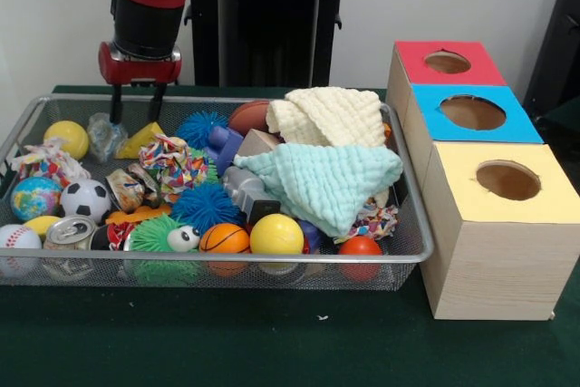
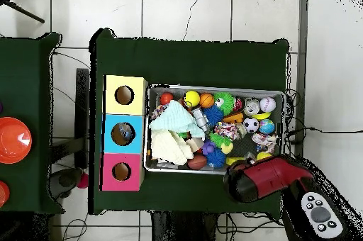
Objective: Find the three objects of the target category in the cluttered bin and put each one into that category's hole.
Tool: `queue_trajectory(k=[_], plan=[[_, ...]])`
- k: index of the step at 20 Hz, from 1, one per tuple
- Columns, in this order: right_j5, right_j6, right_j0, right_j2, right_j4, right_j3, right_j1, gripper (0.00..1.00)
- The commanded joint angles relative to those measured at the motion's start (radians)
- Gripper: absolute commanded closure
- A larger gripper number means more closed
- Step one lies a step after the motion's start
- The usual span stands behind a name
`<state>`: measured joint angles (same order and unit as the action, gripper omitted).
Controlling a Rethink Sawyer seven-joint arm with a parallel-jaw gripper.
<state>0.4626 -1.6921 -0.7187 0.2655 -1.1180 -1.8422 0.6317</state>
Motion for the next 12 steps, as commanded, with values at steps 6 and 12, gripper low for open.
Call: queue_trajectory(k=[6, 12], plan=[[-0.002, 0.103, 0.004, 0.006, -0.083, 0.074, -0.039, 0.0], [0.012, 0.128, -0.003, 0.019, -0.062, 0.06, -0.017, 0.0]])
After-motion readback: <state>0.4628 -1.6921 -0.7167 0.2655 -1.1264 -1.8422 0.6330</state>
